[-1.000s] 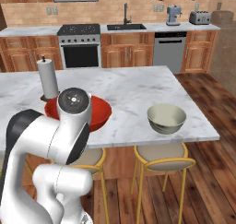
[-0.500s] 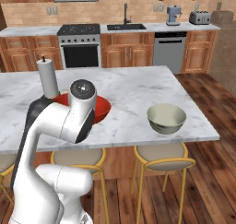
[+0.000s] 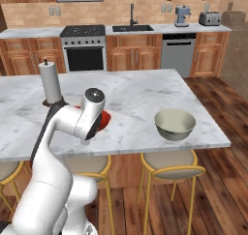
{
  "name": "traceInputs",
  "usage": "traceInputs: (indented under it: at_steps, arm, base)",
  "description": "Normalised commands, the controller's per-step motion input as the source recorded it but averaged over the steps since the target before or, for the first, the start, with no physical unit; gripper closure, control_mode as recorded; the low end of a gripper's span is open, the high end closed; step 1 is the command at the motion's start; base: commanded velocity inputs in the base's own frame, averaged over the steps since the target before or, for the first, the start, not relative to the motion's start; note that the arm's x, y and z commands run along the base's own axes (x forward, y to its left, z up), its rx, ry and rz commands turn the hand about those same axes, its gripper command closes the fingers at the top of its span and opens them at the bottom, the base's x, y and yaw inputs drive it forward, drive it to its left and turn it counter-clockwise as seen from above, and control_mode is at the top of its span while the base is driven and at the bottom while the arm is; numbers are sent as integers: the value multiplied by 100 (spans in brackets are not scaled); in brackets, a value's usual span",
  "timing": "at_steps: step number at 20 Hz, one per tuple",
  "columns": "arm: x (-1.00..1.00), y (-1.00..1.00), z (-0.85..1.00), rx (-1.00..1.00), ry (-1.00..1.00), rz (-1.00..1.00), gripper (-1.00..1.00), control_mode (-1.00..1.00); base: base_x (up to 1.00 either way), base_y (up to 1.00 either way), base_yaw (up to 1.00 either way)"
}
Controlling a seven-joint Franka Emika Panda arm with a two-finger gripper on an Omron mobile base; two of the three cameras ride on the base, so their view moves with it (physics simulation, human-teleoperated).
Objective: Pick up the bowls from the cabinet and place each bowl in front of a stool on the dining counter.
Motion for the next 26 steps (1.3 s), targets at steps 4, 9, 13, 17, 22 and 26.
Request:
traceInputs:
  at_steps: [4, 9, 13, 17, 22, 26]
  arm:
    - [77, 33, -69, 0, 0, 11, 100, -100]
    - [50, 21, -39, 0, -3, 10, 100, -100]
    - [29, 10, -30, 0, -8, 8, 100, -100]
    - [22, 8, -33, 0, -5, 9, 100, -100]
    - [13, 7, -36, 0, -3, 9, 100, -100]
    - [1, 11, -34, -1, -3, 10, 100, -100]
  base:
    - [0, 0, 0]
    - [0, 0, 0]
    - [0, 0, 0]
    - [0, 0, 0]
    - [0, 0, 0]
    - [0, 0, 0]
